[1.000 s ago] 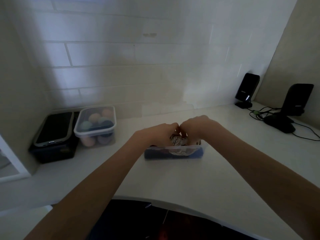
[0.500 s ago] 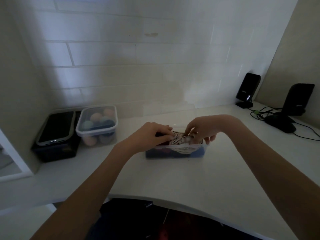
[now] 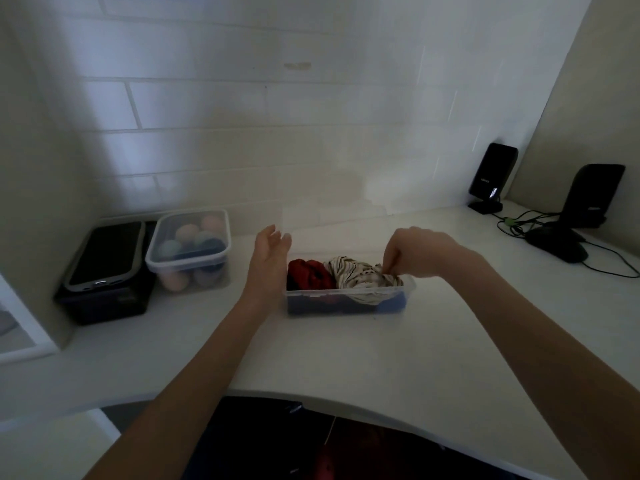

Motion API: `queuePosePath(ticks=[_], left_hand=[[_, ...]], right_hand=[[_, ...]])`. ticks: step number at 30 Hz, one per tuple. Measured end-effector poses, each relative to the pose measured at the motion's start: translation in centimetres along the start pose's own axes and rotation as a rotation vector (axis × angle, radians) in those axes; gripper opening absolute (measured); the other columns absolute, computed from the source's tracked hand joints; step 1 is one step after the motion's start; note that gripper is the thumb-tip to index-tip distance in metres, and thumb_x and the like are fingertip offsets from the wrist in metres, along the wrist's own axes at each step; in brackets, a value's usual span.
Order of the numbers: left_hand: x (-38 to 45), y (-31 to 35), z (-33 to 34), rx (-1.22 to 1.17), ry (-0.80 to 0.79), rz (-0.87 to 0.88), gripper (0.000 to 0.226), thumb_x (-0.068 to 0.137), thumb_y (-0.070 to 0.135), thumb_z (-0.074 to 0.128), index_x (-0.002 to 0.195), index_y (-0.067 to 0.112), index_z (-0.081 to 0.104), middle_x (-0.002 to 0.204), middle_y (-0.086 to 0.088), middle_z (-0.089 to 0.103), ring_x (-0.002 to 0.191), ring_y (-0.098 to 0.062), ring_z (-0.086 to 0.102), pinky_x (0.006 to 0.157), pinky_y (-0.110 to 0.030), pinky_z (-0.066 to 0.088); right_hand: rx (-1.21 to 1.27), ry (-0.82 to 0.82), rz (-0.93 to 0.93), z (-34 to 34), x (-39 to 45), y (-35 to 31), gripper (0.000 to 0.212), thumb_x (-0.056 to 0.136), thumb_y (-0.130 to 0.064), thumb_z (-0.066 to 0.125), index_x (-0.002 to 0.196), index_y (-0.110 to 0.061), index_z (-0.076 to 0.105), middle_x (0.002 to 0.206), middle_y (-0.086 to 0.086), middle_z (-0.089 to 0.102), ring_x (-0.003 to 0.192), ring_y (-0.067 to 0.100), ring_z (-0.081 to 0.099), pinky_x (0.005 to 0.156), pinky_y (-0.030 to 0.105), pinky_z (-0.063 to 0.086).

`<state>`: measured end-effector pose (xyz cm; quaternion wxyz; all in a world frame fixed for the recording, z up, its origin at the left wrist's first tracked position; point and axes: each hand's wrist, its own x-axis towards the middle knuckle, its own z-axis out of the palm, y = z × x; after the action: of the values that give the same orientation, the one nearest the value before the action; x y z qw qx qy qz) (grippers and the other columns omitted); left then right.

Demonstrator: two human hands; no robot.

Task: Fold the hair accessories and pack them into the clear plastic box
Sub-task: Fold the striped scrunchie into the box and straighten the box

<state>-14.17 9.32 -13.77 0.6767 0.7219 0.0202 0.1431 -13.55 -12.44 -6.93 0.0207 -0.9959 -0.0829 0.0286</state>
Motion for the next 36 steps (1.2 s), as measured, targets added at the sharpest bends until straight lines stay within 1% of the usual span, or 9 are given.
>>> queuePosePath(ticks=[3,6,11,15,19,23,26,31,36], left_hand=[[0.8,-1.2,0.2,-0.004,-0.006,-0.119,0.047,0.096,0.036,0.04,0.134,0.009,0.039,0.144,-0.011,0.043,0.129,-0.028,0.043,0.109,-0.042,0.036],[0.9,-1.5,0.6,-0.041,-0.018,-0.157,0.049,0.098,0.042,0.033,0.132,0.008,0.045,0.136,-0.005,0.052,0.123,-0.023,0.049,0.11,-0.043,0.036],[0.4,-1.4,1.2,-0.048,0.016,-0.137,0.046,0.1,0.04,0.026,0.129,0.012,0.048,0.135,-0.004,0.051,0.124,-0.018,0.047,0.112,-0.036,0.032],[0.5,-1.6,1.1,-0.012,0.051,-0.037,0.034,0.101,0.038,0.025,0.122,0.028,0.049,0.123,0.006,0.045,0.117,-0.012,0.044,0.104,-0.028,0.035],[0.7,-2.1,1.0,-0.042,0.071,0.048,0.033,0.099,0.041,0.024,0.089,0.036,0.055,0.111,-0.003,0.059,0.107,-0.021,0.058,0.102,-0.049,0.043],[0.4,-1.8,0.9,-0.125,0.069,-0.019,0.054,0.1,0.044,0.018,0.071,0.021,0.058,0.088,-0.005,0.063,0.089,-0.025,0.059,0.094,-0.046,0.048],[0.3,-1.4,0.3,-0.211,0.007,-0.105,0.053,0.098,0.046,0.027,0.07,0.017,0.06,0.087,-0.009,0.065,0.079,-0.025,0.061,0.074,-0.036,0.05],[-0.3,-1.4,-0.3,-0.1,-0.207,-0.08,0.009,0.09,0.01,0.053,0.093,0.018,0.052,0.09,-0.005,0.059,0.074,-0.015,0.058,0.054,-0.014,0.05],[-0.5,-1.6,-1.3,-0.135,-0.29,-0.064,0.027,0.083,-0.004,0.058,0.094,0.021,0.056,0.095,-0.011,0.063,0.08,-0.02,0.063,0.065,-0.02,0.054]], right_hand=[[0.401,0.174,-0.023,0.2,0.4,1.6,0.021,0.082,-0.014,0.062,0.078,-0.033,0.071,0.079,-0.008,0.071,0.077,0.019,0.067,0.063,0.032,0.055],[0.7,0.497,0.087,2.3,0.9,2.0,0.019,0.092,-0.023,0.054,0.107,-0.02,0.065,0.095,0.002,0.067,0.082,0.018,0.06,0.081,0.034,0.051],[1.49,0.278,0.243,6.1,1.2,0.0,0.05,0.098,-0.046,0.035,0.137,-0.016,0.041,0.141,0.002,0.047,0.112,0.018,0.052,0.1,0.033,0.041],[1.854,0.231,0.246,6.3,1.2,0.1,0.055,0.094,-0.058,0.028,0.135,-0.024,0.043,0.124,-0.008,0.057,0.101,0.014,0.059,0.071,0.035,0.052],[1.936,0.267,0.213,6.9,1.7,0.6,0.057,0.093,-0.06,0.026,0.117,-0.022,0.061,0.116,-0.002,0.064,0.102,0.02,0.062,0.082,0.038,0.053],[1.988,0.277,0.23,7.1,1.3,1.0,0.059,0.094,-0.057,0.029,0.065,-0.016,0.059,0.08,0.007,0.061,0.071,0.02,0.06,0.063,0.028,0.049],[1.978,0.222,0.219,7.4,1.4,1.9,0.058,0.095,-0.046,0.039,0.05,-0.013,0.056,0.071,0.01,0.053,0.067,0.022,0.053,0.061,0.03,0.042],[1.801,0.21,-0.009,7.8,0.7,2.1,0.003,0.08,-0.013,0.058,0.079,-0.013,0.06,0.08,0.009,0.061,0.073,0.021,0.059,0.064,0.027,0.048],[1.784,0.165,-0.135,8.3,-0.1,2.9,0.038,0.09,0.002,0.048,0.119,-0.022,0.057,0.098,0.01,0.071,0.086,0.023,0.069,0.071,0.028,0.058]])
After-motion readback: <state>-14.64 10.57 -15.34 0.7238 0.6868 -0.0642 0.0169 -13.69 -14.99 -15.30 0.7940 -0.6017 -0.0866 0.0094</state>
